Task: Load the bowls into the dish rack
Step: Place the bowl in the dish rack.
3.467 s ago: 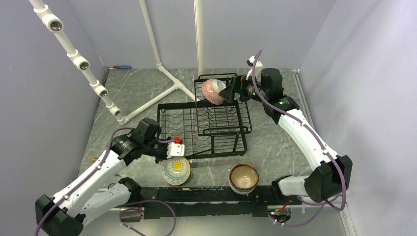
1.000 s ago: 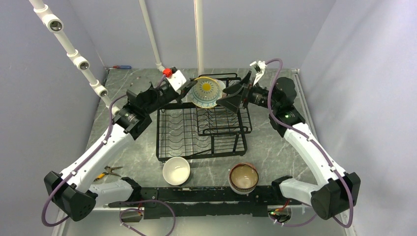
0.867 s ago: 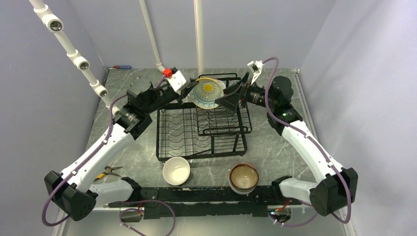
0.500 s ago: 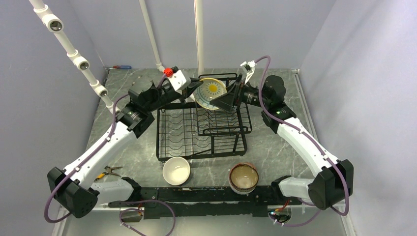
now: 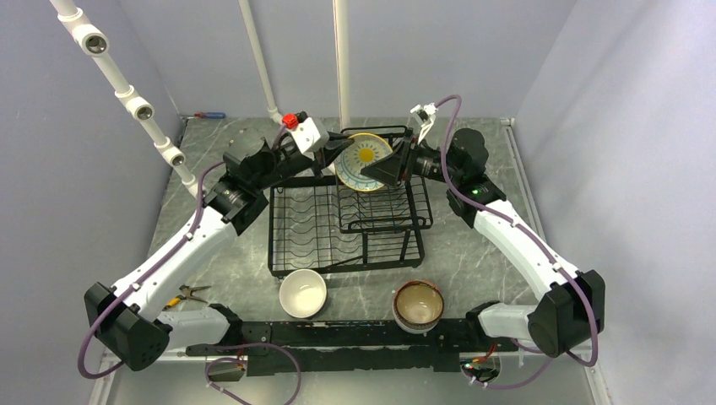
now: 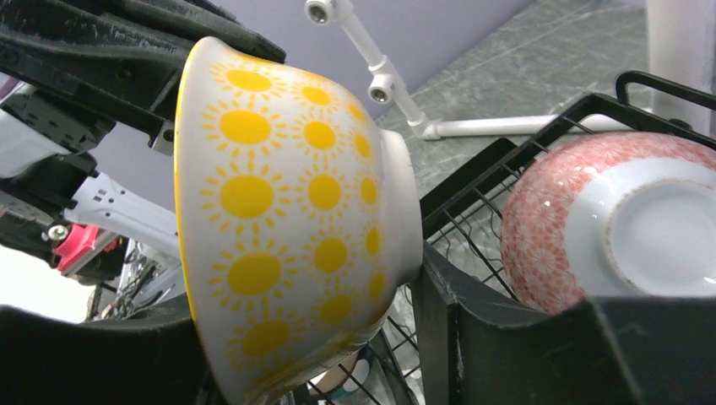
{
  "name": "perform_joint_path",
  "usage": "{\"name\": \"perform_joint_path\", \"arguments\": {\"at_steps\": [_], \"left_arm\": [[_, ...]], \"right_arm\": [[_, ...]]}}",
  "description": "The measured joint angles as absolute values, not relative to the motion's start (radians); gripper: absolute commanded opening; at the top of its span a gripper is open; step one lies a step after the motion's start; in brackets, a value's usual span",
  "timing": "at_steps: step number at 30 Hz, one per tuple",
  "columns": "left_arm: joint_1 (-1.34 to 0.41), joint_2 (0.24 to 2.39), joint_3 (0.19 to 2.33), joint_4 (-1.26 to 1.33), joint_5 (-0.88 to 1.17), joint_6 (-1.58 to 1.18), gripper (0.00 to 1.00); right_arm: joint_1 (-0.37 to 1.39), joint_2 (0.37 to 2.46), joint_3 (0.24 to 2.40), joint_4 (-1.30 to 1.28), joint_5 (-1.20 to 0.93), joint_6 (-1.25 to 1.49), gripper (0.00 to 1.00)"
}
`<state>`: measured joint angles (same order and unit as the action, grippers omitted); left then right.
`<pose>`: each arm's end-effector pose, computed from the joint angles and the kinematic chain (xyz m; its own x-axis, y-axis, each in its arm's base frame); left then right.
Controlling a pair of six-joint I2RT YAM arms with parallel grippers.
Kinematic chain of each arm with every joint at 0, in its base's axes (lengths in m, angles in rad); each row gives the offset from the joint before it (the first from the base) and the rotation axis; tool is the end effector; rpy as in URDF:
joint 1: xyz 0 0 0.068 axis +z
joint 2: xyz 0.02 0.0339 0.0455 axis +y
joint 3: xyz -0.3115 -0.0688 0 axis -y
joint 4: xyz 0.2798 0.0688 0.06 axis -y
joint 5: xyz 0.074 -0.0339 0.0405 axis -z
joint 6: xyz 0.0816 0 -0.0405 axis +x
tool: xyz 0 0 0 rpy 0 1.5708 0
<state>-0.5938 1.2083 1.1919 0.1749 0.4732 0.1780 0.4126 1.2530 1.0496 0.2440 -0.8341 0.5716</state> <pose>0.2569 -0.2183 0.4833 0.2830 -0.0009 -0.9591 0.8341 0.4939 0.2456 0.2850 0.1907 0.4169 -0.4812 0.1861 -0.8566 -0.8169 0.2592 0.5152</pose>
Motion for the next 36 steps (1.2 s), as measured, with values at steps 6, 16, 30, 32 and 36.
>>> {"name": "perform_joint_path", "arguments": {"at_steps": [6, 16, 30, 32, 36], "left_arm": [[-0.599, 1.208, 1.198, 0.191, 0.475, 0.170, 0.03], [-0.599, 1.208, 1.198, 0.190, 0.463, 0.167, 0.03], [-0.595, 1.208, 1.185, 0.190, 0.458, 0.150, 0.03], [-0.595, 1.208, 1.185, 0.191, 0.466, 0.144, 0.03], [-0.595, 1.208, 1.184, 0.191, 0.475, 0.136, 0.03]], "right_arm": [[0.416, 1.256, 1.050, 0.241, -0.828, 0.569, 0.00], [0.419, 1.254, 1.050, 0.233, -0.810, 0.551, 0.72], [0.419, 1.260, 1.082, 0.233, -0.822, 0.562, 0.95], [0.419, 1.266, 1.093, 0.233, -0.822, 0.562, 0.92], [0.419, 1.280, 1.101, 0.241, -0.839, 0.578, 0.83]]}}
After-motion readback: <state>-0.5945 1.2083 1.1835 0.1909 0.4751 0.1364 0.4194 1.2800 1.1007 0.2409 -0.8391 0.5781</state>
